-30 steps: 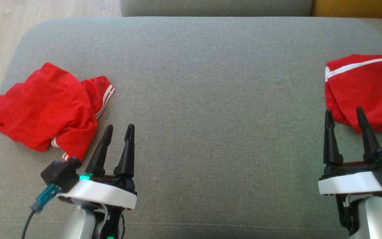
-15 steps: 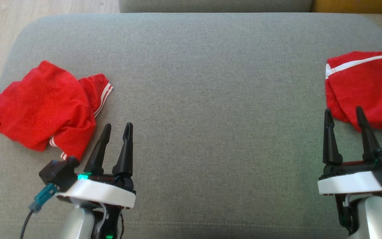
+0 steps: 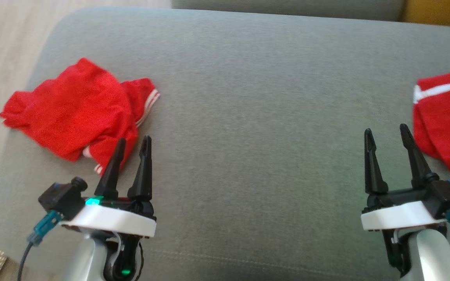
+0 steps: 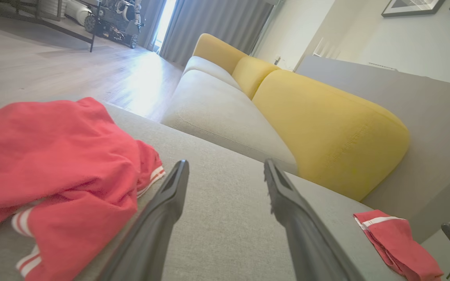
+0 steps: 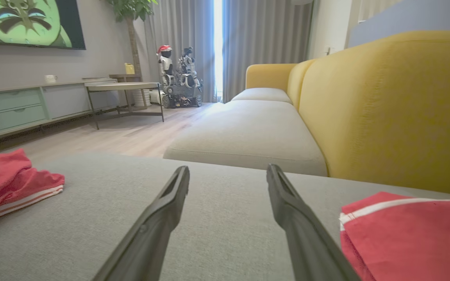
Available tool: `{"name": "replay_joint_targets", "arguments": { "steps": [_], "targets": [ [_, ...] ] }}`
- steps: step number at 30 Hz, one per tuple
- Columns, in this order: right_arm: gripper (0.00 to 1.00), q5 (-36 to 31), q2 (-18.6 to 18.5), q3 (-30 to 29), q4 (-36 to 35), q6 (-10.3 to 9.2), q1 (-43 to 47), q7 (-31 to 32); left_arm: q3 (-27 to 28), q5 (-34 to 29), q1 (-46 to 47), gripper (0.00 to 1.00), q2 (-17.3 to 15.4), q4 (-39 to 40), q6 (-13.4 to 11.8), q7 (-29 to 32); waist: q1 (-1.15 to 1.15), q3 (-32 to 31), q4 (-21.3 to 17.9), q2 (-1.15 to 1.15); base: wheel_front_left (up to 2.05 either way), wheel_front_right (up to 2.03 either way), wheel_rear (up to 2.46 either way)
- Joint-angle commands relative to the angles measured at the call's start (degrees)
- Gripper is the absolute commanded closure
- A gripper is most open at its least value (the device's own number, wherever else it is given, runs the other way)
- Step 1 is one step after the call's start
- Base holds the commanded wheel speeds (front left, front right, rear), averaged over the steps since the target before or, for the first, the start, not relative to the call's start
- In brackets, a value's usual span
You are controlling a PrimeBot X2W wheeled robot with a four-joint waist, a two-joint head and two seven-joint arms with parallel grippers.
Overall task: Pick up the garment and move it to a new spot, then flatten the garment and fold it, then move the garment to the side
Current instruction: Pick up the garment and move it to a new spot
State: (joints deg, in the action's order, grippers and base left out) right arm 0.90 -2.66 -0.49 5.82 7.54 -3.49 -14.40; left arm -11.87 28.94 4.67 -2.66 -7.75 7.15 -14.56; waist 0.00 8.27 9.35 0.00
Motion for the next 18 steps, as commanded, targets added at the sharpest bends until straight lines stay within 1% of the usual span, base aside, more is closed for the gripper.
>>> {"name": "replay_joint_targets", "arguments": {
  "steps": [1, 8, 11, 14, 15, 18],
  "targets": [
    [0.00, -0.38, -0.22, 1.77, -1.54, -0.05, -2.38, -0.60, 2.58, 0.31, 2.47, 0.00, -0.21, 1.91, 0.34, -0.44, 0.00, -0.13, 2.18, 0.00, 0.00, 0.00, 0.00],
    [0.00, -0.13, -0.22, 4.50, -0.48, -0.05, -2.66, -0.60, 3.48, 0.71, 1.79, 0.00, -0.21, 2.08, 0.34, -0.44, 0.00, -1.01, 7.84, 0.00, 0.00, 0.00, 0.00],
    [0.00, 2.68, -0.21, 6.03, 0.44, -0.05, -2.60, -0.60, 3.78, 0.99, 1.42, 0.00, -0.21, 1.90, 0.34, -0.44, 0.00, -1.42, 10.47, 0.00, 0.00, 0.00, 0.00],
    [0.00, 2.96, -0.21, 7.34, 1.03, -0.05, -2.63, -0.60, 4.24, 1.00, 0.99, 0.00, -0.21, 1.61, 0.34, -0.44, 0.00, -1.87, 13.15, 0.00, 0.00, 0.00, 0.00],
    [0.00, 3.08, -0.21, 7.72, 1.25, -0.05, -2.63, -0.60, 4.47, 0.99, 0.72, 0.00, -0.21, 1.53, 0.34, -0.44, 0.00, -2.16, 14.96, 0.00, 0.00, 0.00, 0.00],
    [0.00, 3.53, -0.21, 8.16, 1.71, -0.05, -2.31, -0.60, 4.86, 0.73, 0.11, 0.00, -0.21, 1.42, 0.34, -0.44, 0.00, -3.11, 17.56, 0.00, 0.00, 0.00, 0.00]
  ]
}}
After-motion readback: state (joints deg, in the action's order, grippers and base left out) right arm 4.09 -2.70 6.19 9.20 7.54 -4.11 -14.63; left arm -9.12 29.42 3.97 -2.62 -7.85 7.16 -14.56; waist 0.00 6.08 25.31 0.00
